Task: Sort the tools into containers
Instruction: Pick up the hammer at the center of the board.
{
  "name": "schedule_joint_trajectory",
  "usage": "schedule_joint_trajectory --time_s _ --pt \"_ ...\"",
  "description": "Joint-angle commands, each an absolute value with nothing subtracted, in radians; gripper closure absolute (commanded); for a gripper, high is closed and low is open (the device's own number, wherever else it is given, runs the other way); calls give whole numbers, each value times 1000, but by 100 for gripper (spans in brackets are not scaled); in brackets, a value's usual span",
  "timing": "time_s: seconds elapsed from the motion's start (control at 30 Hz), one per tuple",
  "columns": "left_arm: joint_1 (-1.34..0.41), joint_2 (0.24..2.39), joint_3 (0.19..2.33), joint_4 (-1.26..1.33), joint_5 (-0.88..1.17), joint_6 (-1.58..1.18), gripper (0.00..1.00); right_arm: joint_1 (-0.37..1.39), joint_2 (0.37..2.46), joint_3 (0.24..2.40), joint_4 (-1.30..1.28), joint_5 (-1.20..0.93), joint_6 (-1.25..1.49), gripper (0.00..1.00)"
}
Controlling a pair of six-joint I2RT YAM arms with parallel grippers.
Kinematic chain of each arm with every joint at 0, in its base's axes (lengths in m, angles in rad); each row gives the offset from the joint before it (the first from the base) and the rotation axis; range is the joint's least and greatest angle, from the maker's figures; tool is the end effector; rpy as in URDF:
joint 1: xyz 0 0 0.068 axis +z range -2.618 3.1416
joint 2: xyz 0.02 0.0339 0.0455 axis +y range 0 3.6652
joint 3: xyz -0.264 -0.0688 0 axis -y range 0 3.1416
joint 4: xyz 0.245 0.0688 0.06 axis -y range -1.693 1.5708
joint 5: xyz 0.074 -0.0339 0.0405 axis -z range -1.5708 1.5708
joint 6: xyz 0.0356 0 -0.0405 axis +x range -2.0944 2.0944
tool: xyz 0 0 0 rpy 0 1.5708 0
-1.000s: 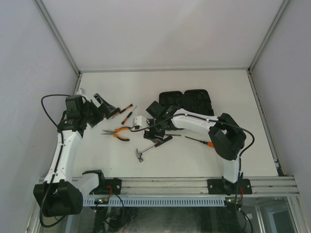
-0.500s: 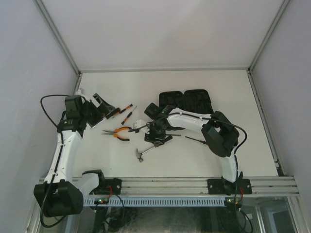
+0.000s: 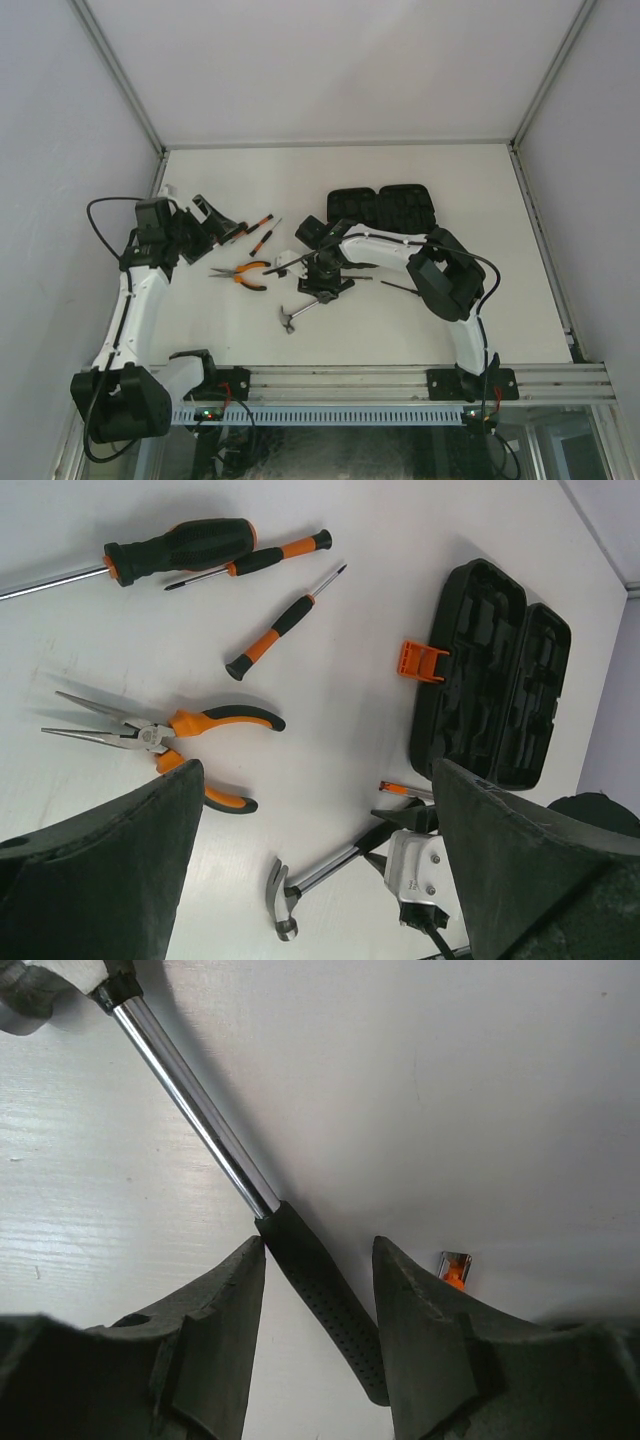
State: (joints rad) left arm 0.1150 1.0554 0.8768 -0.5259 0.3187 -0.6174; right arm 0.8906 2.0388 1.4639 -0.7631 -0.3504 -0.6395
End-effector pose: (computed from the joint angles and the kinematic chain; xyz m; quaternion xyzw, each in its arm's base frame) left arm 0.2236 0.0146 0.2889 -0.2587 0.8606 -0.2425 0.3656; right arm 0.2434 0.3203 0.1617 -0.6920 0.6915 0.1861 0.0918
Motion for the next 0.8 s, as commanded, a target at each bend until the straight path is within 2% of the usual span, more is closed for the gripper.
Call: schedule_joint_trajectory --time_s 0.0,0.23,0.77 --pt "126 1063 857 -483 342 -612 3 897 2051 1490 -766 -337 -638 55" --pt "127 1069 853 -485 327 -600 4 894 2029 1470 -783 -313 -583 73" --pt "122 917 804 -548 265 -589 4 979 1914 1338 -686 -109 -153 96"
